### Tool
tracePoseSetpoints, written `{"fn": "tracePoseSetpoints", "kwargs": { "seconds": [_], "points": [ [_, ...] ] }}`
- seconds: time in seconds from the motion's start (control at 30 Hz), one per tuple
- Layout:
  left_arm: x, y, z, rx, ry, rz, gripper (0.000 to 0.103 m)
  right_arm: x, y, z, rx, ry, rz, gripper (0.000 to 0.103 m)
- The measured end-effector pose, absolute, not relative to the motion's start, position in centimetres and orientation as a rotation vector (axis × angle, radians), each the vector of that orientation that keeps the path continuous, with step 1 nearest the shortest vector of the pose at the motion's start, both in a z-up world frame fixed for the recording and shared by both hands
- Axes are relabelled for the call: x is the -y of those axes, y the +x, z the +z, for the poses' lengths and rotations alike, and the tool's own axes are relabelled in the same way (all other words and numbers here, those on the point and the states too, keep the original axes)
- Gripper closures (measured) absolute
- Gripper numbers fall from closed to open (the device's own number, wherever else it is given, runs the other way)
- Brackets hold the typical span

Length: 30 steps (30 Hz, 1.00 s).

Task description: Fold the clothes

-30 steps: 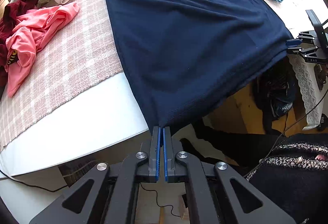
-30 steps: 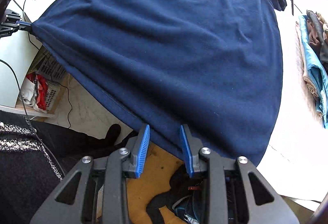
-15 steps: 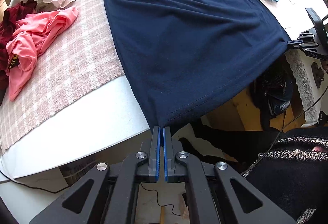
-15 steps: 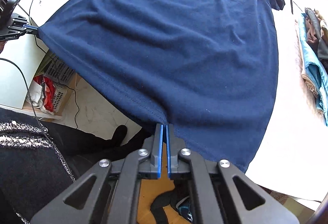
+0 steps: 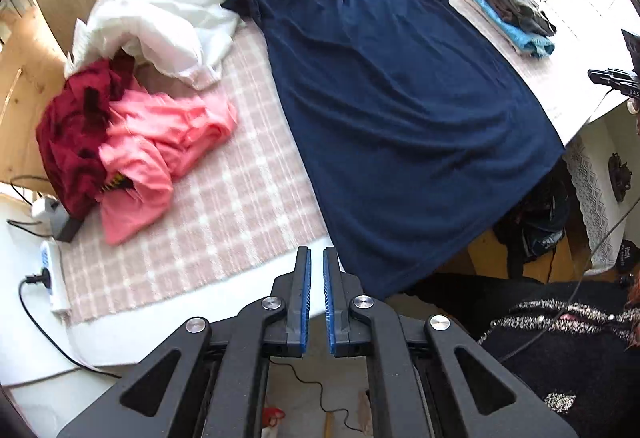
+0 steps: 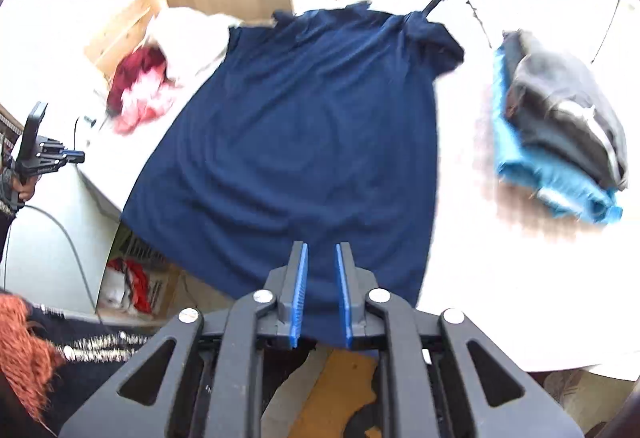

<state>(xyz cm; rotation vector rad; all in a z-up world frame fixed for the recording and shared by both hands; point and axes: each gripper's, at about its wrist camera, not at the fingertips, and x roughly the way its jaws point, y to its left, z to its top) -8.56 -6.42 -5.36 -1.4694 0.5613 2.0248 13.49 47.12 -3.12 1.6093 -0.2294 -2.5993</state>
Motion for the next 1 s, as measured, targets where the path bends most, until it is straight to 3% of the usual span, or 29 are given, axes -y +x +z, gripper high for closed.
{"fn": "tracePoseSetpoints", "kwargs": {
  "seconds": [0.03,0.1,0.27,0.47,0.73,1.0],
  "points": [
    [5.7,-10.0,-4.4,-0.572,-1.435,2.066,0.093,-48.4,12.1,-1.4,0.252,1.583,-2.655,0.067],
    [4.3,-11.3,-3.9,-0.546,-1.393,2.132,0.085,-51.9,8.7,1.9,0.286,1.516,-2.735,0.054],
    [0.5,-19.6,-5.8,-0.353,-1.374,2.233,0.081,-58.7,-0.8,1.8,0.354,1.523,-2.846,0.054],
    [-4.6,-25.7,-11.8,-0.187,-1.506,2.185,0.081,-62.9,-10.3,-8.8,0.482,1.725,-2.723,0.054],
    [-7.8,-30.3,-19.1,-0.157,-1.623,2.092,0.079,-65.8,-18.7,-17.9,0.627,1.874,-2.656,0.054],
    [-9.0,-32.9,-22.3,-0.112,-1.648,2.068,0.073,-65.3,-22.1,-20.2,0.631,1.873,-2.638,0.054]
  ]
}}
